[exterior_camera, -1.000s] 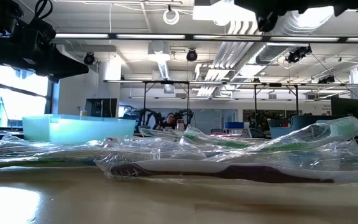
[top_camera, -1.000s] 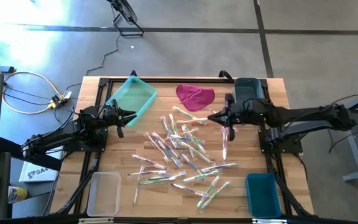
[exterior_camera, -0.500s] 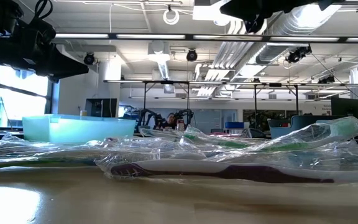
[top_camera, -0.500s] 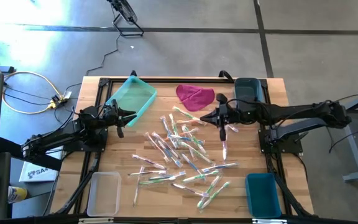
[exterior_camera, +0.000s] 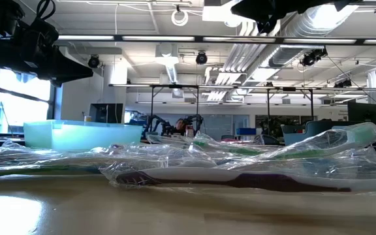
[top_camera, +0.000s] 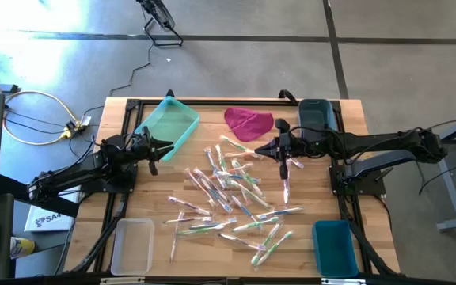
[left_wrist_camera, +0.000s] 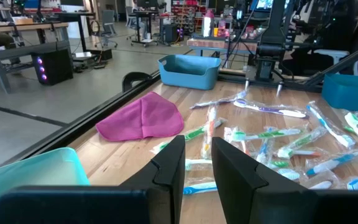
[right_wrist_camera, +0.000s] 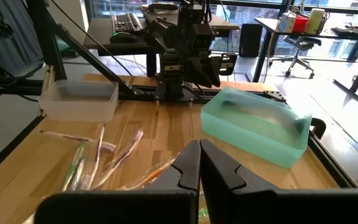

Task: Pick & Place Toothbrushes
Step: Put the orange toothbrush to the transparent bin

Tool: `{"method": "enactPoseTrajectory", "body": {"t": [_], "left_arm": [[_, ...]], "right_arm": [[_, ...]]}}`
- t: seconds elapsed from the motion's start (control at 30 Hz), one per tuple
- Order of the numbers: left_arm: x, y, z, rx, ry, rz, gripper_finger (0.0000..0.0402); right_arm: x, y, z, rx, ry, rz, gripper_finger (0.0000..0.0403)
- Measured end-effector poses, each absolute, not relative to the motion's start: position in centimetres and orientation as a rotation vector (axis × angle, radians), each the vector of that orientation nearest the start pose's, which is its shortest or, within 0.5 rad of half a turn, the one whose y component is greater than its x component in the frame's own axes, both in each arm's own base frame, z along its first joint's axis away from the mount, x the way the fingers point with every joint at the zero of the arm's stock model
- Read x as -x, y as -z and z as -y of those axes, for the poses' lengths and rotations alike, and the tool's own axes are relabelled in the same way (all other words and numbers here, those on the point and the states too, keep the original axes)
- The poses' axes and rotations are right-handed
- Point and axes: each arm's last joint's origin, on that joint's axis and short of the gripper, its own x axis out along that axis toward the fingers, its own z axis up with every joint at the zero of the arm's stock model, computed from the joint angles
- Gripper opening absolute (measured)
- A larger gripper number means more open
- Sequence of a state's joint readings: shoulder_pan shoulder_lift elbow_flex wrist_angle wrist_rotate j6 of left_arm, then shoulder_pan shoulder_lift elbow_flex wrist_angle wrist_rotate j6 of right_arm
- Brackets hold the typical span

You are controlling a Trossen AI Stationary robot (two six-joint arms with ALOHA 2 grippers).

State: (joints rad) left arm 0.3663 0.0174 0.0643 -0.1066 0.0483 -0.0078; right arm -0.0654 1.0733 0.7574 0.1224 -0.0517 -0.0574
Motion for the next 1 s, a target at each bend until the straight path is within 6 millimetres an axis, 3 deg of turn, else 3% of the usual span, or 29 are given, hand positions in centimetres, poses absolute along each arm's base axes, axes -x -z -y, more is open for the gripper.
{"method": "enactPoseTrajectory", "body": {"t": [0.37, 0.57, 0.77, 1.0], "left_arm": [[-8.9, -17.4, -3.3, 0.02, -0.318, -0.057, 0.0074], [-8.9, -17.4, -3.3, 0.021, -0.318, -0.057, 0.0074], [-8.9, -17.4, -3.3, 0.021, -0.318, -0.057, 0.0074], [-8.9, -17.4, -3.2, 0.021, -0.318, -0.057, 0.0074]], "right_arm": [[-24.3, -29.4, 1.6, 0.08, 0.046, -0.212, 0.0002], [-25.8, -26.8, 2.6, 0.144, 0.208, -0.355, 0.0002], [-27.5, -24.0, 3.9, 0.136, 0.246, -0.47, 0.0002], [-27.9, -22.5, 5.0, 0.13, 0.276, -0.535, 0.0002]]}}
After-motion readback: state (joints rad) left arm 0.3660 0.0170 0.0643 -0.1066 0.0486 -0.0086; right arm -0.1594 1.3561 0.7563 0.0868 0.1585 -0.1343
